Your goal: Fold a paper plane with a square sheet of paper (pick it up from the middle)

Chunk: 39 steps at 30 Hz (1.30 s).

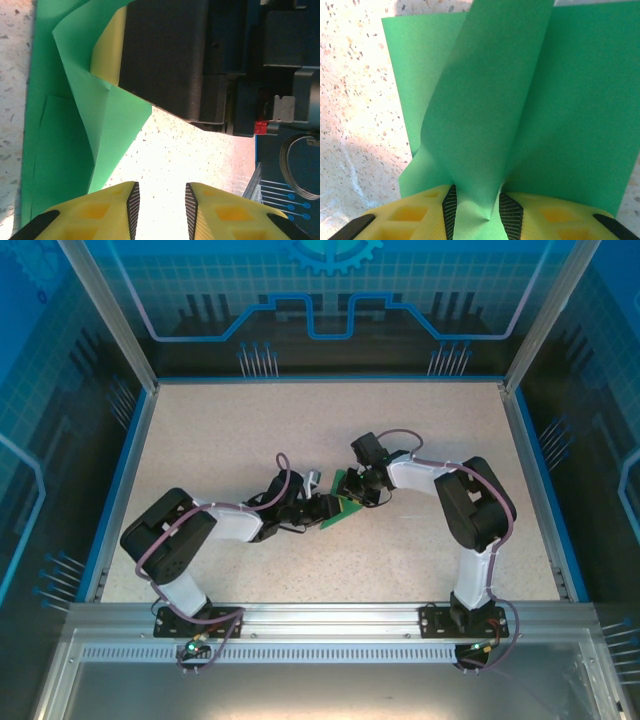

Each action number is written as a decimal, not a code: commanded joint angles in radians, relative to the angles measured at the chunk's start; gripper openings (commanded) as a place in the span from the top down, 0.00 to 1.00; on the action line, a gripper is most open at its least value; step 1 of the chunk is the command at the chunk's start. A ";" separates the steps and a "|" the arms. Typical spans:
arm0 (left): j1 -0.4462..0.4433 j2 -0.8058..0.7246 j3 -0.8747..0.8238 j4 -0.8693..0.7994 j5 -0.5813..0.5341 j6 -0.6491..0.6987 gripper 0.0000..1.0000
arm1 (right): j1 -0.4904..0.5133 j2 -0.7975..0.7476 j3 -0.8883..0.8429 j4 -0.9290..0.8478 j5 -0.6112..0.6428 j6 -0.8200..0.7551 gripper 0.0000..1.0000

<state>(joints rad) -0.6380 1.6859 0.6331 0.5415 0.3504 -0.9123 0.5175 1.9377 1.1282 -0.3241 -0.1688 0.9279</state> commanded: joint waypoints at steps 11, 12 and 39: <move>-0.002 0.043 0.064 -0.117 -0.094 0.079 0.72 | -0.011 0.183 -0.123 -0.183 0.198 0.022 0.63; -0.003 0.045 0.063 -0.122 -0.101 0.081 0.73 | -0.011 0.182 -0.122 -0.182 0.197 0.023 0.63; -0.002 0.108 0.114 -0.237 -0.180 0.149 0.87 | -0.025 0.111 -0.182 -0.109 0.150 -0.019 0.53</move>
<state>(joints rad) -0.6380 1.7721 0.7250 0.3431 0.2001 -0.7891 0.5163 1.9057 1.0702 -0.2337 -0.1898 0.9371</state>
